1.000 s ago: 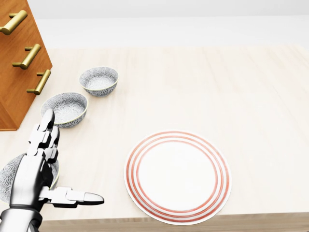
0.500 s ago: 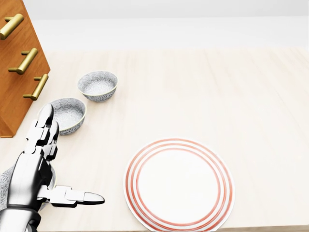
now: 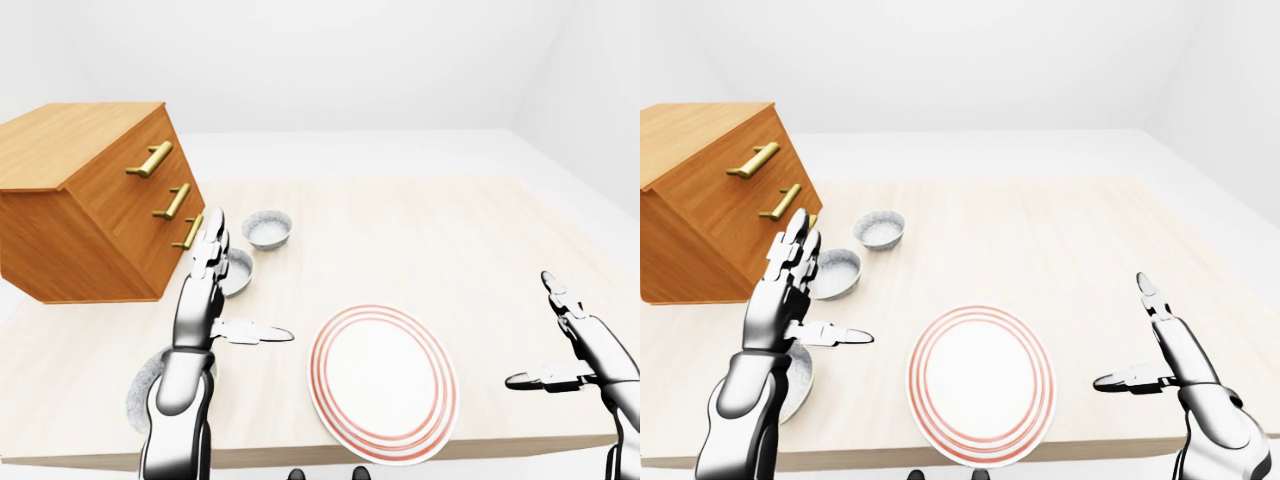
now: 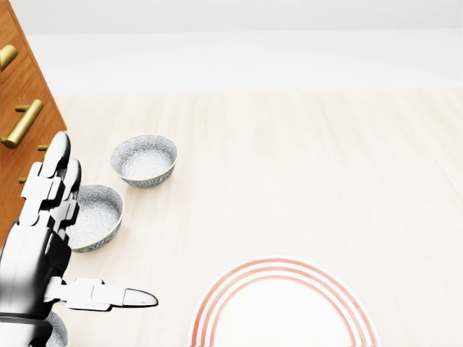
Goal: Put the bowl in the middle on the plate.
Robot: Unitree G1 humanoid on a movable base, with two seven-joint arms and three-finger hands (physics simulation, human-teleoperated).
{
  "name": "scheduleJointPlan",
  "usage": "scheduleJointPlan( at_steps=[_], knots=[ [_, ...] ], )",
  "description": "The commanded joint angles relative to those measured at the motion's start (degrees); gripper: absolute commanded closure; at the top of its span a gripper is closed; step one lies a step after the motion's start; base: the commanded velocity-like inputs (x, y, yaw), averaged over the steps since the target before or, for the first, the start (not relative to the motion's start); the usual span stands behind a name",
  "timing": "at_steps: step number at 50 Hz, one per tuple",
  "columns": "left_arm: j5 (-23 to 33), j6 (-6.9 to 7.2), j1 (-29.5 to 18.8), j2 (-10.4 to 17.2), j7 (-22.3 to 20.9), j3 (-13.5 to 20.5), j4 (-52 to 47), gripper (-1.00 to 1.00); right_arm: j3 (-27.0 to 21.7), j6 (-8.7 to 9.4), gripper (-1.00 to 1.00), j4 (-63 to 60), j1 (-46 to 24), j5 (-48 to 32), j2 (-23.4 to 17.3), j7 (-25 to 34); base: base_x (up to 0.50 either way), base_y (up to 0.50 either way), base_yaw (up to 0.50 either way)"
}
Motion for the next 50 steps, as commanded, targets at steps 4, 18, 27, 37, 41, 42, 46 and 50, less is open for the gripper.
scheduleJointPlan(
  at_steps=[4,18,27,37,41,42,46,50],
  knots=[
    [0.19,0.00,-0.02,-0.06,-0.18,-0.03,-1.63,-1.00,0.11,0.00,-1.00,0.26,-0.38,-0.77,-0.18,-1.02,0.23,0.14,0.00],
    [-3.81,0.00,-3.31,0.40,0.81,1.83,8.82,-1.00,-0.31,0.00,-1.00,-0.38,-0.39,0.34,-0.27,-1.25,0.00,0.00,0.00],
    [-0.69,0.00,-3.32,1.35,1.69,0.51,12.72,-1.00,-0.34,0.00,-1.00,-0.31,-0.29,0.33,-0.22,-1.18,0.00,0.00,0.00],
    [3.36,0.00,-3.82,1.70,1.93,0.87,11.63,-1.00,-0.13,0.00,-1.00,1.31,-0.36,0.11,-0.26,-1.78,0.00,0.00,0.00],
    [4.74,0.00,-4.98,1.86,4.26,2.42,11.21,-1.00,0.01,0.00,-1.00,1.21,-0.34,0.21,-0.41,-1.84,0.00,0.00,0.00],
    [3.06,0.00,-5.68,1.86,4.19,3.29,11.65,-1.00,0.03,0.00,-1.00,1.27,-0.33,0.22,-0.43,-1.88,0.00,0.00,0.00],
    [1.54,0.00,-6.91,2.19,5.12,4.00,12.77,-1.00,-0.10,0.00,-1.00,0.82,-0.18,0.18,-0.31,-1.60,0.00,0.00,0.00],
    [1.36,0.00,-7.14,2.52,4.87,3.52,10.29,-1.00,-0.04,0.00,-1.00,0.48,-0.11,0.08,-0.31,-1.50,0.00,0.00,0.00]
  ],
)
